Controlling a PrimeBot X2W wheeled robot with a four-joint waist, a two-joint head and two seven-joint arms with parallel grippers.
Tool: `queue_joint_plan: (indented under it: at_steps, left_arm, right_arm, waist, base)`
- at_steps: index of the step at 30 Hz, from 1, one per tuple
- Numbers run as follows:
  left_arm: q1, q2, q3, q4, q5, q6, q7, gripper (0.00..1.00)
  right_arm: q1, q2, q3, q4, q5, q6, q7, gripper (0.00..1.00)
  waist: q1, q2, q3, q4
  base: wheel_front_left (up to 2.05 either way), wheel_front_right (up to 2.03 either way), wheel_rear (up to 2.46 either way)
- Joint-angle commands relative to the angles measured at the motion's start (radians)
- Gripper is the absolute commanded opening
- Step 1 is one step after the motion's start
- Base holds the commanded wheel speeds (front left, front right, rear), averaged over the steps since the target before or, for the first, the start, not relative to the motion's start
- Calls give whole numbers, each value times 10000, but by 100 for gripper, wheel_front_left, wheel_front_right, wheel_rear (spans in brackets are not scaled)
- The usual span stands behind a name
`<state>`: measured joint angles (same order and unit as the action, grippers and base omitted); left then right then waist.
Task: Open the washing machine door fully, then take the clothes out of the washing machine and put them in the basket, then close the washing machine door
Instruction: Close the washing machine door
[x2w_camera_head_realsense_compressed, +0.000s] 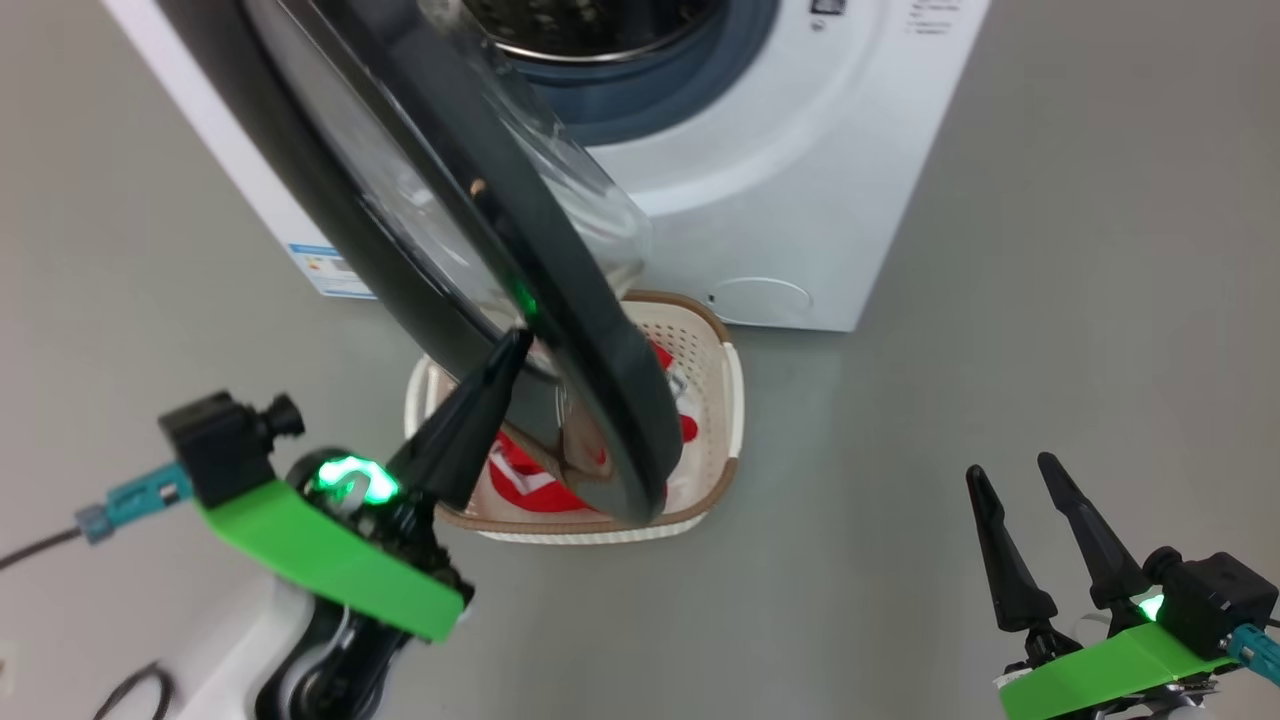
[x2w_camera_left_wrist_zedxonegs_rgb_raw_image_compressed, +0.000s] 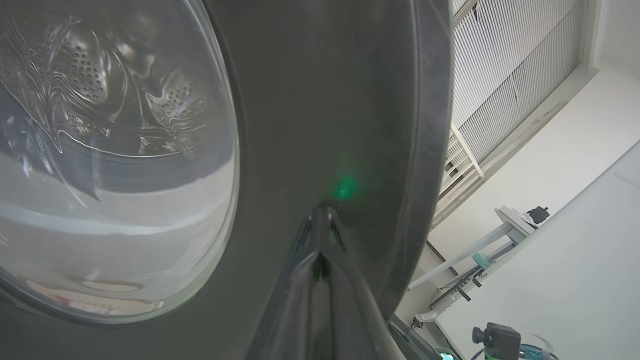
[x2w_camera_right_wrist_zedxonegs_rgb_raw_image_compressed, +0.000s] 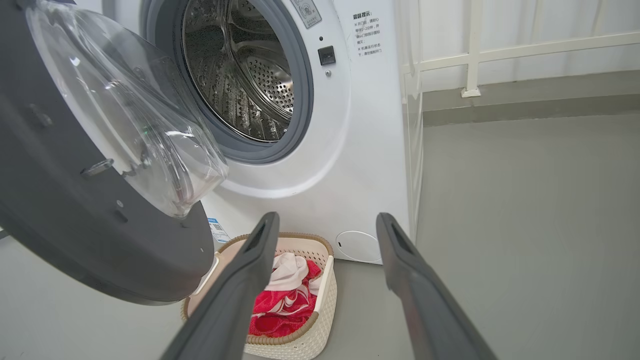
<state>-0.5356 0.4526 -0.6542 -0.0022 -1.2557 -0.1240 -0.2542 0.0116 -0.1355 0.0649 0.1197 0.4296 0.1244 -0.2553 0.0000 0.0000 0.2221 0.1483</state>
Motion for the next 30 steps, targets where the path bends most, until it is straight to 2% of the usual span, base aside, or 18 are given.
queue_joint_plan:
  at_steps: [1, 10, 30]
  left_arm:
    - [-607, 80, 446, -95, 152, -67, -76, 0]
    - [-2027, -755, 826, 967, 865, -67, -76, 0]
    - [-4762, -1777, 1628, 3376, 1828, -67, -76, 0]
  right_arm:
    - [-325, -32, 150, -282, -71, 63, -65, 100]
    - [-661, 199, 95, -347, -100, 63, -65, 100]
    - [-1293, 637, 91, -385, -88, 63, -65, 100]
  waist:
    - [0, 0, 307, -377]
    - [0, 0, 888, -1009]
    - [0, 0, 1738, -2191]
  base:
    - [0, 0, 0]
    - [0, 0, 0]
    - [0, 0, 0]
